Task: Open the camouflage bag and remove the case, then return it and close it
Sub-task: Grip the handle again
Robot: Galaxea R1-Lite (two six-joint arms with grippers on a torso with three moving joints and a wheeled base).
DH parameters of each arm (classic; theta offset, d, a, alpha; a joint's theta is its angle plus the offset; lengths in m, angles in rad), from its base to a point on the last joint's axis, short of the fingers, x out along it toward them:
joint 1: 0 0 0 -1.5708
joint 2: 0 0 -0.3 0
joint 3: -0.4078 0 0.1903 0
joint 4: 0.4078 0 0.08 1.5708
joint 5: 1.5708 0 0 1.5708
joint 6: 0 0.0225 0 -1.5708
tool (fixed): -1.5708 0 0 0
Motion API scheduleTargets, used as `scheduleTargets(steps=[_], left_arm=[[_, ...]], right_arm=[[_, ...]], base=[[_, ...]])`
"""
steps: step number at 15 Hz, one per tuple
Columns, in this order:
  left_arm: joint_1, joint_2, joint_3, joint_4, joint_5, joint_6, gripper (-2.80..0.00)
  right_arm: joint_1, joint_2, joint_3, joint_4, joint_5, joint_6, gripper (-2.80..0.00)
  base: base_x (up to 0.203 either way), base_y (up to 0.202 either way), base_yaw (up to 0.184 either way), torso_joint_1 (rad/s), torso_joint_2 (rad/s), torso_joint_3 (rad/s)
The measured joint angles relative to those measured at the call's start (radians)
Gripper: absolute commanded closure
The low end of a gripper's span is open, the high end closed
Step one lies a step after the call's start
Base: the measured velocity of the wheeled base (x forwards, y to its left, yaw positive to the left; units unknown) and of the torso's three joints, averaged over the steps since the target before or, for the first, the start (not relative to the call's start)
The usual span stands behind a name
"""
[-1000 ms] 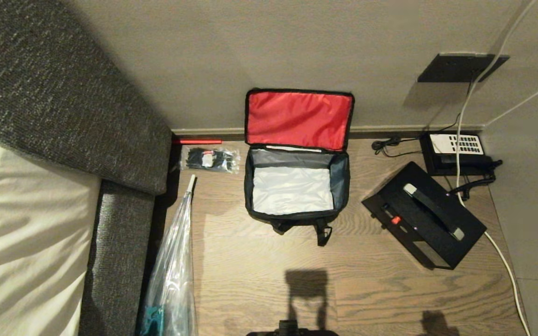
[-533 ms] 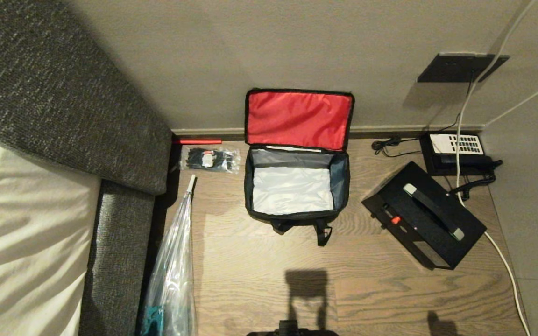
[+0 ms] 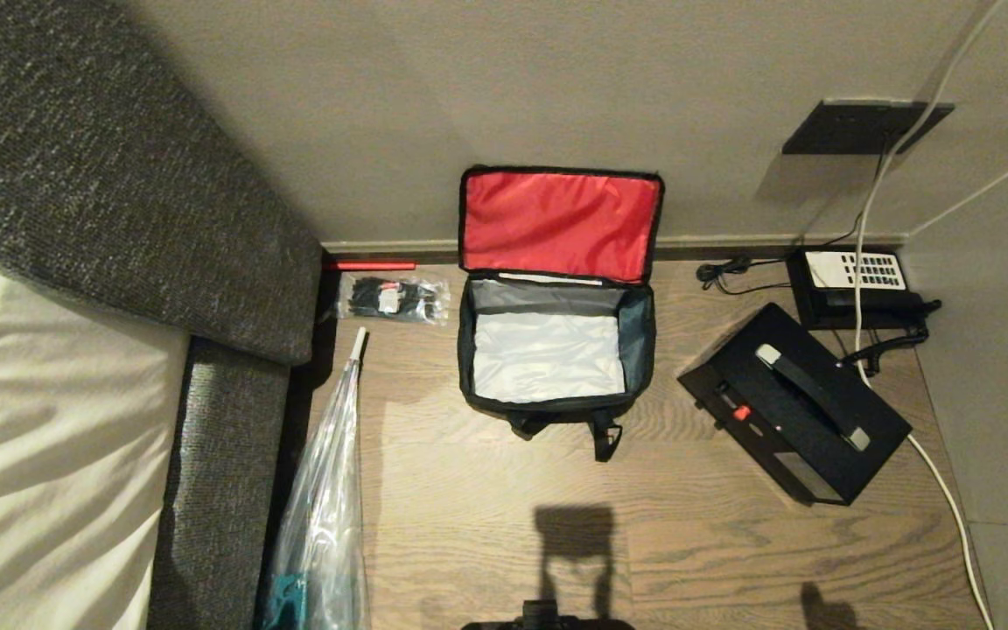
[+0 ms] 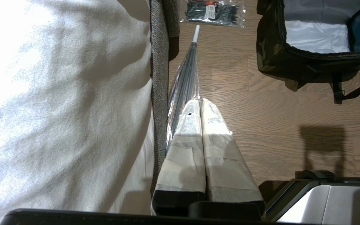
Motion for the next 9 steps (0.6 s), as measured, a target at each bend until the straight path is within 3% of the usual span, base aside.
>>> scheduleTargets(steps=[9], left_arm=[[0.0, 0.0, 0.0, 0.0, 0.0, 0.0, 0.0]], right_arm=[[0.0, 0.0, 0.0, 0.001, 0.0, 0.0, 0.0]], base=[[0.0, 0.0, 0.0, 0.0, 0.0, 0.0]])
